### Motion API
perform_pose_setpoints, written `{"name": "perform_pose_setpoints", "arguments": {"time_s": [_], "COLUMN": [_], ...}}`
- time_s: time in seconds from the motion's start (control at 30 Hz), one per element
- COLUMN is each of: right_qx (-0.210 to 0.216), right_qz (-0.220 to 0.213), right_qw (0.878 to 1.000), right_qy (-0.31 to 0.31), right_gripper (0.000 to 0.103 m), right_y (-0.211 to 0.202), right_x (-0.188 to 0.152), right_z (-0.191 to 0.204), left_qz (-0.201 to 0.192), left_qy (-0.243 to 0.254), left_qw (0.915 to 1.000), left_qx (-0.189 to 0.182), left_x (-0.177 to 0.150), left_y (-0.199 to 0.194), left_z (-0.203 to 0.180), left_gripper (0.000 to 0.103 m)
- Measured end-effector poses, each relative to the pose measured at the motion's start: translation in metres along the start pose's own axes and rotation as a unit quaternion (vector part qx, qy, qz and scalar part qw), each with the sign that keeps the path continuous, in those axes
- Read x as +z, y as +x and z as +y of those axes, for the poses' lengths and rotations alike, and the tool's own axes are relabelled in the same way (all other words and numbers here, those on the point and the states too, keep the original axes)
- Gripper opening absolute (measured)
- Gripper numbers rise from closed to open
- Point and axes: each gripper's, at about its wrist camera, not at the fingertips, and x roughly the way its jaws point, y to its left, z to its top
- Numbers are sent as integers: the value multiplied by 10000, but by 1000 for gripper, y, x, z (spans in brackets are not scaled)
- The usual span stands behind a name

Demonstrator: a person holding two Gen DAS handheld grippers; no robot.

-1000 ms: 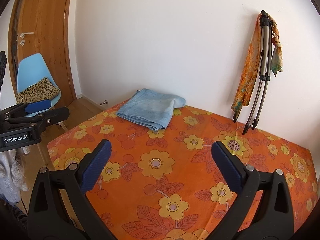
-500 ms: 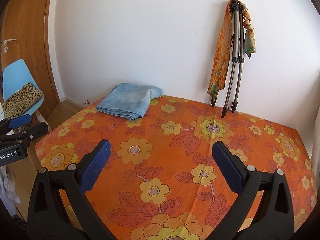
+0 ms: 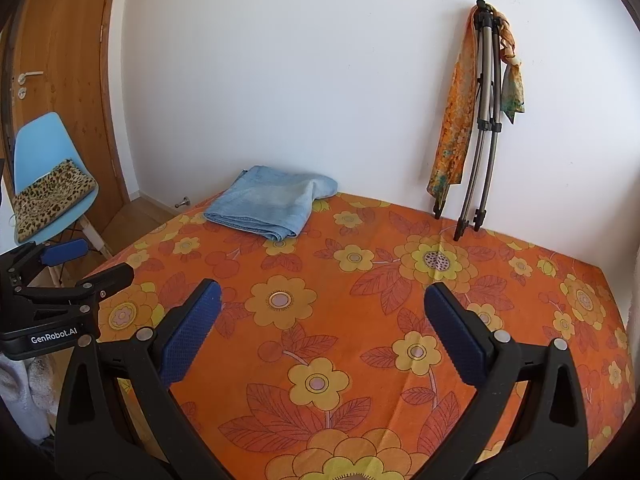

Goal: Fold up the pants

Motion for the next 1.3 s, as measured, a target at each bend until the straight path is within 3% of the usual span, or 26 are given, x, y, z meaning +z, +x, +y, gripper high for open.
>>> {"name": "perform_pose_setpoints", "arguments": {"time_s": [1.3], "right_qx": [9], "right_qz": [67], "right_qw": [10000], "right_qy": [-28], "right_gripper": [103], "right_y": [11], "right_x": [-2], "right_z": [4], "left_qz": [1], "left_qy": [-115], "left_qw": [9999], "left_qx": [19], "left_x": [2], "left_y": [-1], "left_z": [10], "left_gripper": [83]}}
